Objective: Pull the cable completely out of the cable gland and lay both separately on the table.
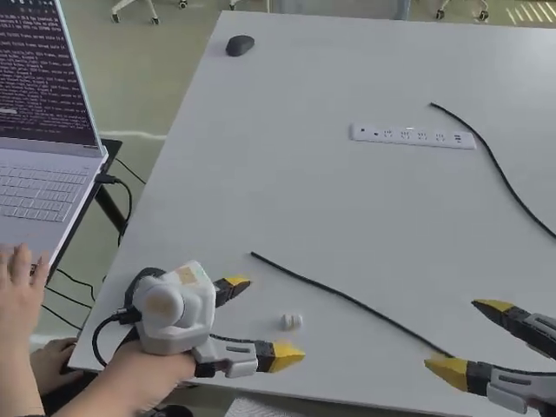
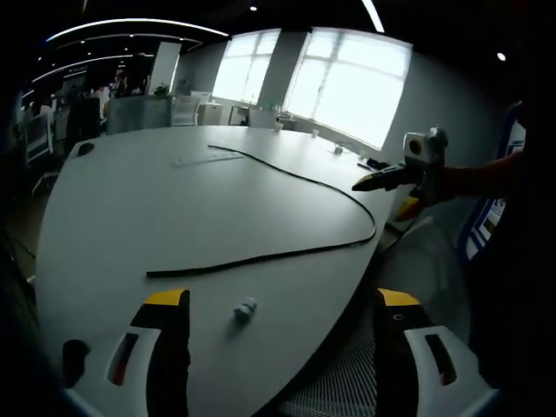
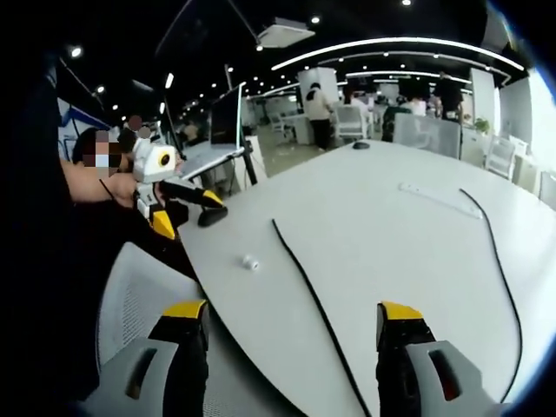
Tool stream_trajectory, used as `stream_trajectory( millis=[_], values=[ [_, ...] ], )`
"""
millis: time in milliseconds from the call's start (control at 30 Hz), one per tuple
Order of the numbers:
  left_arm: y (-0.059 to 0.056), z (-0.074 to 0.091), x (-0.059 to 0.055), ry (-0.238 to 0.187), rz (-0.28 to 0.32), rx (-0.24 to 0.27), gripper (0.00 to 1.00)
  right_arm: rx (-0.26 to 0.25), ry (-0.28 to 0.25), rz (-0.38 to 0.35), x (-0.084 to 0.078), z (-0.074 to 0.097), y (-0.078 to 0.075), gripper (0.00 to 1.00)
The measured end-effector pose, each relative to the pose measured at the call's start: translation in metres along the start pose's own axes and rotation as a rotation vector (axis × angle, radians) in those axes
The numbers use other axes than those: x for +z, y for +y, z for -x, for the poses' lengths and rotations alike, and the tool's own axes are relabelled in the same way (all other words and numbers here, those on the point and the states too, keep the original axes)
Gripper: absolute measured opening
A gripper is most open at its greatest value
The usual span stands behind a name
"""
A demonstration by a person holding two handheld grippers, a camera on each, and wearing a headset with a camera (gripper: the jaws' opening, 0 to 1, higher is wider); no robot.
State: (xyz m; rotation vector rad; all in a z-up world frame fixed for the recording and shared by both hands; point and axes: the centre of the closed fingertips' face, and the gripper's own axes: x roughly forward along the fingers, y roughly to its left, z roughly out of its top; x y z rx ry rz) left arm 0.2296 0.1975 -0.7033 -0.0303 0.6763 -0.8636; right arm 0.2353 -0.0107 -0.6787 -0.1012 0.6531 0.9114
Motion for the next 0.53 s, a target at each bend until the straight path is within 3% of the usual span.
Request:
stream_trajectory(
  millis=[200, 400, 533],
  values=[
    [0.002, 0.002, -0.005, 0.031, 0.007, 0.015, 0.89, 0.018, 0.037, -0.016, -0.009, 0.000, -0.003, 0.80],
    [0.005, 0.007, -0.010, 0.057, -0.001, 0.030, 0.92, 0.025, 0.033, -0.028, -0.006, -0.001, -0.002, 0.84],
    [0.006, 0.009, -0.008, 0.050, 0.012, 0.038, 0.93, 0.028, 0.041, -0.025, -0.007, -0.001, 0.000, 0.87]
  ],
)
